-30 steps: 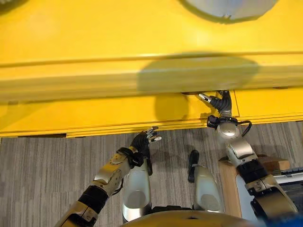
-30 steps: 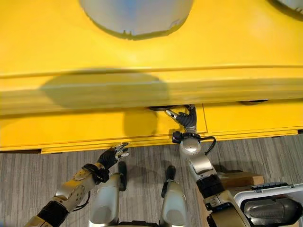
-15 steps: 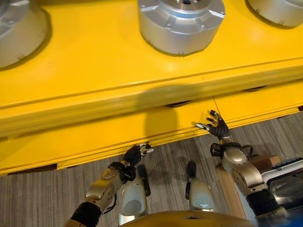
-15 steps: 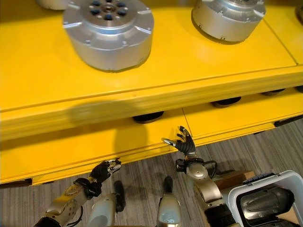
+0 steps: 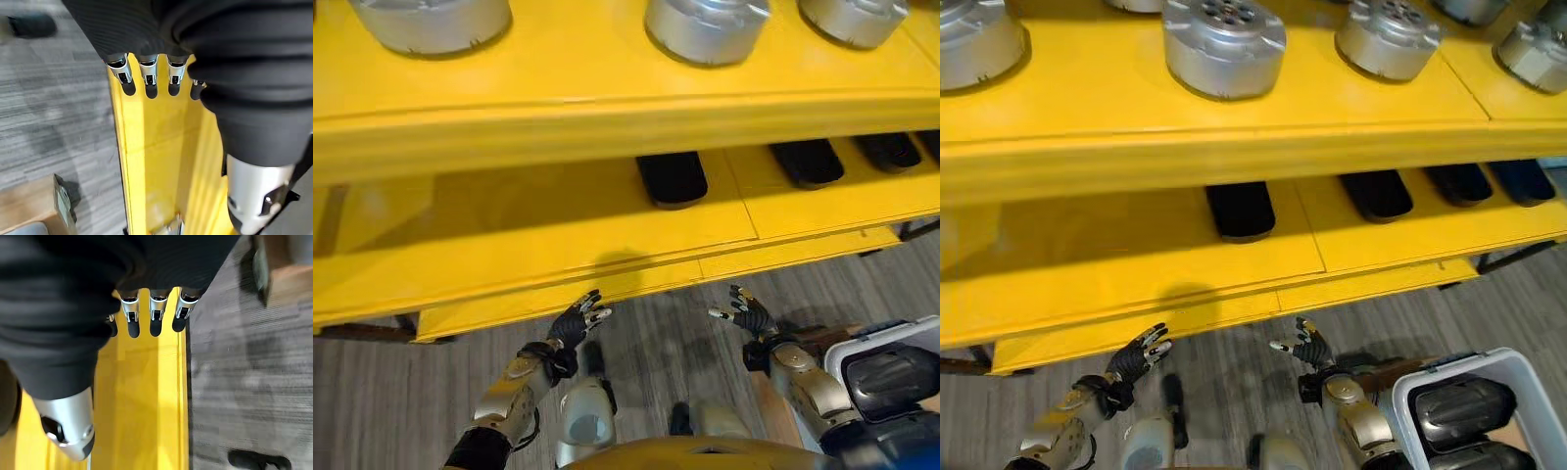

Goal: Move parts from the plastic box to the shelf.

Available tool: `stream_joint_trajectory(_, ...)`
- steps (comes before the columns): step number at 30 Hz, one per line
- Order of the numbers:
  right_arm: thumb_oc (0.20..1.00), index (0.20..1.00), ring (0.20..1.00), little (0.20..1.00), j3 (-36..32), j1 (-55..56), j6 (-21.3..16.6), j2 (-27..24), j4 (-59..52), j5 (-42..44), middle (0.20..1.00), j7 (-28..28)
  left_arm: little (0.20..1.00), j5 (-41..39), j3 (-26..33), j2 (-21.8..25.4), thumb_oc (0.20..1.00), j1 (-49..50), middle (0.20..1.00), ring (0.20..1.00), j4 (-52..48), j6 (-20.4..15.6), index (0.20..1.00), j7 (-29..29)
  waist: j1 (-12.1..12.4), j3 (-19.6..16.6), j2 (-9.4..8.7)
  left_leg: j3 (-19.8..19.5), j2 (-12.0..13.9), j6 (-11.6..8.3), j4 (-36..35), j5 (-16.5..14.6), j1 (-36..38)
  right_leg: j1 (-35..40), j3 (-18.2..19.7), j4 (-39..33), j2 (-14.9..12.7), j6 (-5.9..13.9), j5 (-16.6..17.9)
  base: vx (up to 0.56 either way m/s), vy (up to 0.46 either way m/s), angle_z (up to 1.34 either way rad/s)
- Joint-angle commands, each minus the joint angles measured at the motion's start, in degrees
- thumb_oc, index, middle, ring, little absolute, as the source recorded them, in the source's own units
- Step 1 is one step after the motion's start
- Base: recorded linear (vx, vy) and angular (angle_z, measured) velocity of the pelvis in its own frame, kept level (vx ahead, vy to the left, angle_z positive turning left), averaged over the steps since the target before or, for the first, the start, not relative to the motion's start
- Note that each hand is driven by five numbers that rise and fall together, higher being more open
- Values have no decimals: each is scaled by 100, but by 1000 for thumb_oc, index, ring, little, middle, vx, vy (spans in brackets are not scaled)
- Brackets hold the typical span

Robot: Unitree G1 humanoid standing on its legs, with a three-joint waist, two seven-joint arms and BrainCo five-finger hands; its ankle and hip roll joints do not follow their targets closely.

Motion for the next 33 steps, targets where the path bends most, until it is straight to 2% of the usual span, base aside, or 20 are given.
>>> stream_joint_trajectory(1, 1000, 1000, 1000, 1000, -117, -49, -28, -354, -304, -257, 1000, 516, 1000, -98, 54, -83, 1000, -21, 1000, 1000, -343, 89, 1000, -212, -124, 14, 22, -670, 227, -469, -86, -229, -27, 141, 45, 231, -10, 196, 408, -82, -265, -15)
stream_joint_trajectory(4, 1000, 1000, 1000, 1000, -73, -53, 53, -635, -421, -90, 1000, 799, 1000, -98, 65, -236, 1000, 127, 1000, 1000, -191, 79, 1000, -228, -158, -49, 69, -896, 486, -689, -547, 106, 264, 102, 40, 122, 131, 39, 382, -114, -248, -23)
stream_joint_trajectory(6, 1000, 1000, 1000, 1000, -50, -121, 21, -803, -431, 15, 1000, 957, 1000, -320, 49, -343, 1000, 218, 1000, 1000, -15, -9, 1000, -274, -207, -47, 177, -963, 829, -768, -788, 401, 424, -111, 29, 192, 273, -105, 477, -193, -247, -26)
stream_joint_trajectory(7, 1000, 1000, 1000, 1000, -50, -122, 21, -804, -431, 15, 1000, 957, 1000, -320, 49, -344, 1000, 217, 1000, 1000, -14, -10, 1000, -274, -207, -46, 179, -963, 831, -769, -792, 404, 427, -110, 29, 193, 275, -106, 477, -196, -306, -14)
stream_joint_trajectory(8, 1000, 1000, 1000, 1000, -83, -179, -107, -894, -428, 45, 1000, 1001, 1000, -383, 69, -467, 1000, 347, 1000, 1000, 137, -223, 1000, -445, -266, -60, 226, -1016, 1116, -822, -956, 562, 626, -265, 3, 391, 309, -204, 424, -125, -168, -10)
stream_joint_trajectory(12, 1000, 1000, 1000, 1000, -178, -151, -184, -989, -537, 132, 1000, 965, 1000, -457, 106, -502, 1000, 512, 1000, 1000, 222, -326, 1000, -442, -363, -101, 254, -944, 1347, -856, -1068, 680, 788, -460, -71, 685, 311, -270, 306, -86, -118, -3)
stream_joint_trajectory(13, 1000, 1000, 1000, 1000, -209, -133, -206, -1013, -581, 169, 1000, 925, 1000, -436, 130, -508, 1000, 558, 1000, 1000, 293, -343, 1000, -455, -415, -112, 211, -957, 1363, -927, -1084, 667, 892, -455, -63, 793, 267, -258, 168, -54, -144, 16)
stream_joint_trajectory(15, 1000, 1000, 1000, 1000, -292, -114, -219, -1036, -630, 272, 1000, 805, 1000, -340, 219, -532, 1000, 623, 1000, 1000, 500, -395, 1000, -504, -498, -136, 223, -918, 1514, -1011, -1092, 901, 939, -524, -101, 872, 301, -311, 127, -115, -156, 29)
stream_joint_trajectory(16, 1000, 1000, 1000, 1000, -359, -109, -193, -1032, -657, 319, 1000, 786, 1000, -254, 295, -548, 1000, 625, 1000, 1000, 628, -412, 1000, -632, -513, -136, 292, -934, 1579, -1000, -1074, 1154, 859, -557, -127, 763, 385, -365, 277, -141, -125, 31)
stream_joint_trajectory(17, 1000, 1000, 1000, 1000, -373, -96, -214, -1031, -660, 327, 1000, 784, 1000, -233, 308, -551, 1000, 624, 1000, 1000, 643, -411, 1000, -660, -520, -140, 301, -962, 1563, -1000, -1065, 1179, 843, -546, -109, 721, 399, -371, 296, -115, -100, 8)
stream_joint_trajectory(20, 1000, 1000, 1000, 1000, -465, -65, -233, -1064, -714, 384, 1000, 696, 1000, -105, 278, -549, 1000, 626, 1000, 1000, 612, -384, 1000, -698, -467, -156, 315, -1619, 1129, -878, -842, 1110, 627, -416, 245, 266, 432, -354, 533, -18, -60, -6)
stream_joint_trajectory(22, 1000, 1000, 1000, 1000, -491, -105, -243, -1093, -707, 351, 1000, 672, 1000, -19, 234, -553, 1000, 601, 1000, 1000, 521, -344, 1000, -682, -422, -163, 392, -1848, 694, -797, -737, 792, 590, -323, 404, 42, 468, -310, 632, 15, -36, -28)
stream_joint_trajectory(23, 1000, 1000, 1000, 1000, -490, -108, -251, -1090, -704, 333, 1000, 676, 1000, -8, 225, -558, 1000, 596, 1000, 1000, 505, -334, 1000, -667, -413, -177, 412, -1885, 648, -792, -726, 763, 566, -332, 422, 10, 484, -307, 660, 37, -28, -42)
stream_joint_trajectory(24, 1000, 1000, 1000, 1000, -476, -112, -278, -1077, -716, 263, 1000, 657, 1000, 96, 212, -578, 1000, 590, 1000, 1000, 439, -303, 1000, -639, -363, -172, 443, -2081, 431, -753, -703, 630, 577, -288, 533, -66, 505, -284, 698, 46, -19, -72)
stream_joint_trajectory(26, 1000, 1000, 1000, 1000, -448, -126, -268, -1056, -752, 175, 1000, 646, 1000, 233, 224, -618, 1000, 593, 1000, 1000, 372, -298, 1000, -607, -291, -196, 491, -2356, 201, -717, -705, 500, 558, -265, 685, -184, 561, -257, 781, 67, -11, -76)
stream_joint_trajectory(28, 1000, 1000, 1000, 1000, -353, -155, -206, -961, -808, 14, 1000, 582, 1000, 579, 165, -572, 1000, 502, 1000, 1000, 253, -274, 1000, -494, -259, -207, 539, -2412, -202, -592, -682, 176, 583, -157, 840, -381, 626, -196, 888, 95, 29, -68)
stream_joint_trajectory(29, 1000, 1000, 1000, 1000, -258, -195, -383, -889, -749, -575, 1000, 445, 1000, 1181, 68, -470, 1000, 355, 1000, 1000, 250, -339, 1000, -517, -283, -246, 558, -2363, -387, -503, -728, 34, 647, -105, 895, -472, 671, -161, 922, 100, 55, -87)
stream_joint_trajectory(30, 1000, 1000, 1000, 1000, -201, -264, -565, -914, -735, -918, 1000, 419, 1000, 1285, 4, -404, 1000, 275, 1000, 1000, 227, -312, 1000, -526, -263, -267, 551, -2479, -474, -472, -741, -3, 671, -111, 936, -487, 697, -136, 947, 159, 143, -93)
stream_joint_trajectory(31, 1000, 1000, 1000, 1000, -108, -367, -493, -955, -809, -1149, 1000, 212, 1000, 1653, -142, -337, 1000, 192, 1000, 1000, 184, -294, 1000, -636, -253, -301, 527, -2625, -598, -371, -698, -139, 766, -91, 1041, -474, 728, -108, 955, 148, 189, -95)
stream_joint_trajectory(33, 1000, 1000, 1000, 1000, -106, -443, -332, -962, -832, -999, 1000, 122, 1000, 1905, -327, -230, 1000, 69, 1000, 1000, 210, -277, 1000, -722, -315, -356, 519, -2564, -613, -319, -741, -223, 898, -104, 1090, -429, 722, -84, 942, 128, 212, -91)
